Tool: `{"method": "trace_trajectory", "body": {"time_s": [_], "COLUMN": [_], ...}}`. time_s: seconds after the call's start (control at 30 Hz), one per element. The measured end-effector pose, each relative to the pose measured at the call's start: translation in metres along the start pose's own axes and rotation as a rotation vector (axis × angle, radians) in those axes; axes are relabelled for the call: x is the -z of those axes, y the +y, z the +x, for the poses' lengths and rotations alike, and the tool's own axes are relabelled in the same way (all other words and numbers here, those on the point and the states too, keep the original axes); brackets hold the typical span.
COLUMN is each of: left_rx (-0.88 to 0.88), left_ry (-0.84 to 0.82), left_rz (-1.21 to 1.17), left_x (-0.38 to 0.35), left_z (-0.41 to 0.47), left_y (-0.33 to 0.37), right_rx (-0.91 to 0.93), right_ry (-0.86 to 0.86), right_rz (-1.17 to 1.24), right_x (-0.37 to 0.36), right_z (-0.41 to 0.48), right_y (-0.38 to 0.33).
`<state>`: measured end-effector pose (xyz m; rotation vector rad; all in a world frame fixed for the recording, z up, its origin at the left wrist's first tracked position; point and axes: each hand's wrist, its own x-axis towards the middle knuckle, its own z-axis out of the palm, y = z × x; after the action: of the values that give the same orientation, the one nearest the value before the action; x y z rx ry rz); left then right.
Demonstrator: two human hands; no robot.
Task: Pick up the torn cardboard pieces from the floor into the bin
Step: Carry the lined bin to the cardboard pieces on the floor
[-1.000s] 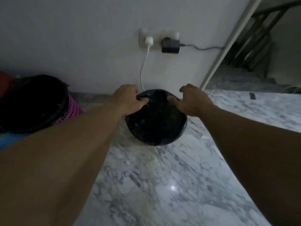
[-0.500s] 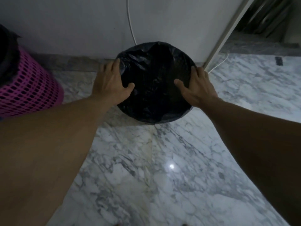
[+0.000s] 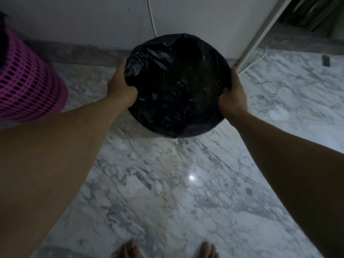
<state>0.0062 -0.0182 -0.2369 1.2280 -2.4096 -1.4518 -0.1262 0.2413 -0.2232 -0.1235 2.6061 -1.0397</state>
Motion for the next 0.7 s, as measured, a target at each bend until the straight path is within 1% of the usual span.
{"method": "trace_trajectory", "body": {"time_s": [0.13, 0.23, 0.37, 0.47, 0.57, 0.7], "left_rx": [0.034, 0.068, 0.085, 0.098, 0.114, 0.145], "left_ry": [-0.045, -0.020, 0.033, 0.098, 0.193, 0.276], "left_rz": [-0.034, -0.048, -0.104, -0.143, -0.195, -0.275], "left_x": [0.027, 0.059, 0.118, 0.178, 0.247, 0.345], "left_z": [-0.032, -0.067, -0.122, -0.161, -0.204, -0.267], "left_y": [0.009, 0.032, 0.074, 0.109, 0.139, 0.171], "right_rx": [-0.027, -0.012, 0.035, 0.102, 0.218, 0.382], "right_ry": [-0.024, -0.047, -0.102, -0.159, -0.236, -0.316], "right_rz": [0.019, 0.016, 0.011, 0.018, 0.033, 0.040], "right_x": [0.021, 0.048, 0.087, 0.114, 0.139, 0.170], "right_z": [-0.031, -0.057, -0.094, -0.122, -0.149, -0.192], "right_y": [-0.017, -0.045, -0.103, -0.161, -0.230, -0.331]}}
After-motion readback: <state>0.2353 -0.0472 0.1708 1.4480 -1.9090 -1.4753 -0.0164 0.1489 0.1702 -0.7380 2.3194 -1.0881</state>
